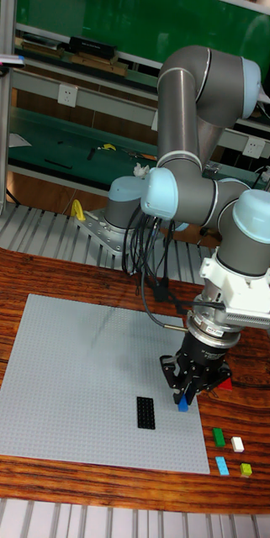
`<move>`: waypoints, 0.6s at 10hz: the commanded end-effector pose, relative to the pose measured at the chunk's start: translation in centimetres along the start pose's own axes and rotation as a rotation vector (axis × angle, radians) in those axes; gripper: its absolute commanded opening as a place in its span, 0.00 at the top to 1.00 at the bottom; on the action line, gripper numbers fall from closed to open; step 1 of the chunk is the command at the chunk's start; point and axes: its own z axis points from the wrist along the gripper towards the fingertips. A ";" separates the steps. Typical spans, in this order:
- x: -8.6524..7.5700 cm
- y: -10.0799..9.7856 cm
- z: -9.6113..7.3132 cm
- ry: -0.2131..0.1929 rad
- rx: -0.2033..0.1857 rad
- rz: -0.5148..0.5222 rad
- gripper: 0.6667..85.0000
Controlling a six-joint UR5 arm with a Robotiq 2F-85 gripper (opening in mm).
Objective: Build with small Lego blocks
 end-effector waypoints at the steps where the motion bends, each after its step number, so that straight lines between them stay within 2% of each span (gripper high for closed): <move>1: -1.1 -1.4 -0.1 -0.031 0.028 0.021 0.99; 3: -1.0 -2.1 -0.1 -0.014 -0.002 0.012 0.99; 4: -0.5 -3.2 -0.1 0.005 0.009 0.007 0.99; 6: 0.0 -3.3 0.7 0.000 -0.010 0.011 0.99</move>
